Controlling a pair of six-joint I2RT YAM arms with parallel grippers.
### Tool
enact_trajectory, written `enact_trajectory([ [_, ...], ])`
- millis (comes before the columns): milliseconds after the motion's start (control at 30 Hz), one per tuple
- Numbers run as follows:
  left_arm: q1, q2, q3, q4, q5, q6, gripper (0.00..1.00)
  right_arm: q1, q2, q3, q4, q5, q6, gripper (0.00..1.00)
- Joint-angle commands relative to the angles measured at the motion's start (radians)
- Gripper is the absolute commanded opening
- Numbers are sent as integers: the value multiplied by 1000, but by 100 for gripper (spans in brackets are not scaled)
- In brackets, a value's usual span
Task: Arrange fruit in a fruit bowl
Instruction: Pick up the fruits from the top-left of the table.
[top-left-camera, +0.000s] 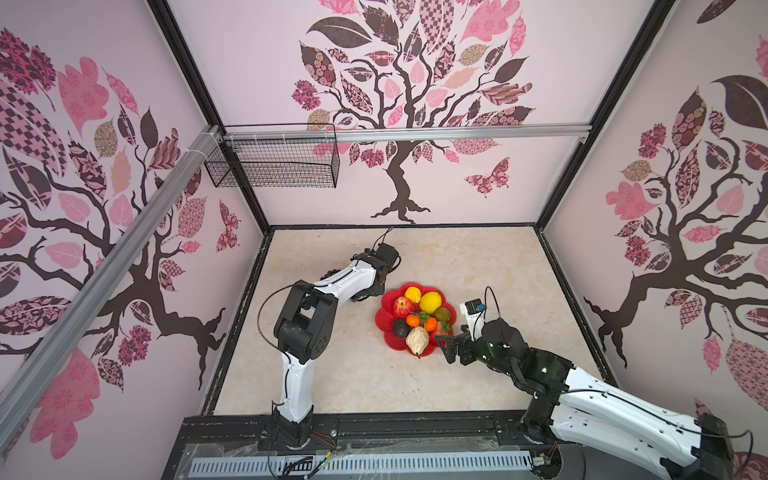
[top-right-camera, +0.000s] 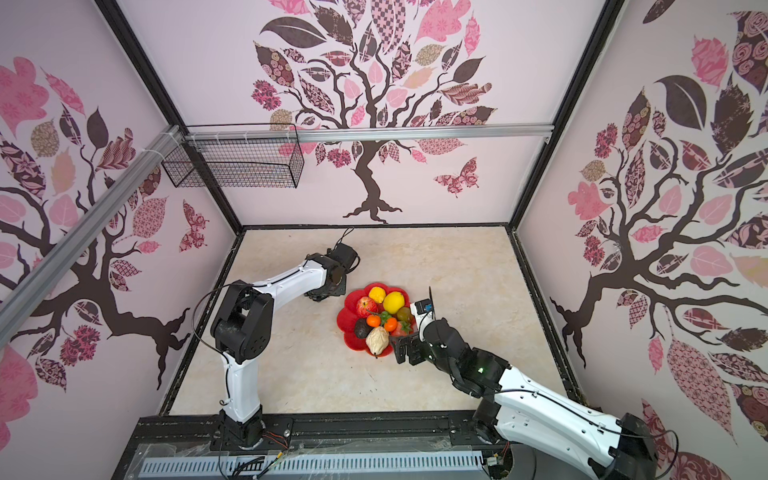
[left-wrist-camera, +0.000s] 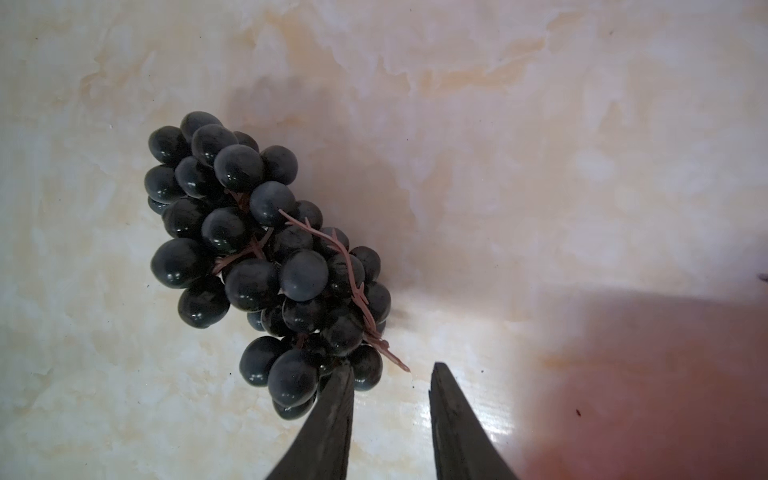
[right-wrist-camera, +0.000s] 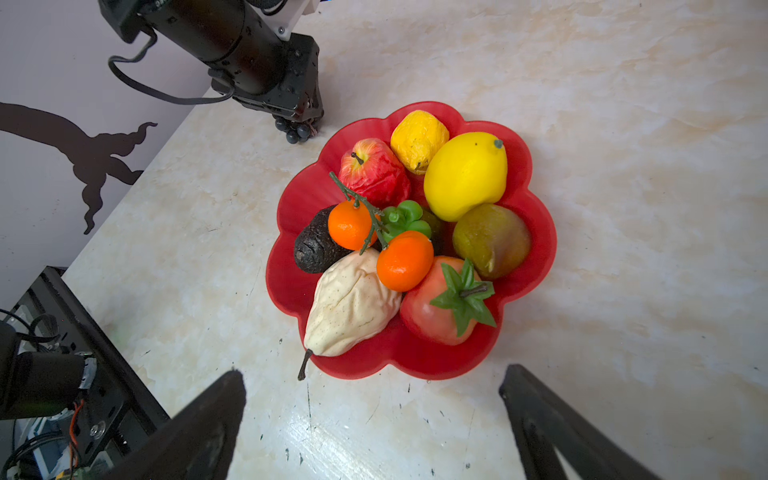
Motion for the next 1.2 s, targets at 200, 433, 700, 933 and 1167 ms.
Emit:
enact_trajectory([
  [200,-5,65,85,-42,-45,-20,25,4,-19,-4,-13,-7,7,100],
  [433,-5,92,102,-50,-44,-18,22,3,-19,-4,-12,-8,7,100],
  [700,-4,119,110,-66,-59,-25,22,3,-15,-2,-14,-9,5,100],
  [933,-5,122,103,-85,-130,-22,23,3,-11,-3,-15,-10,2,100],
  [1167,2,108,84,-88,-164,-26,17,3,-4,-3,-13,-16,2,100],
])
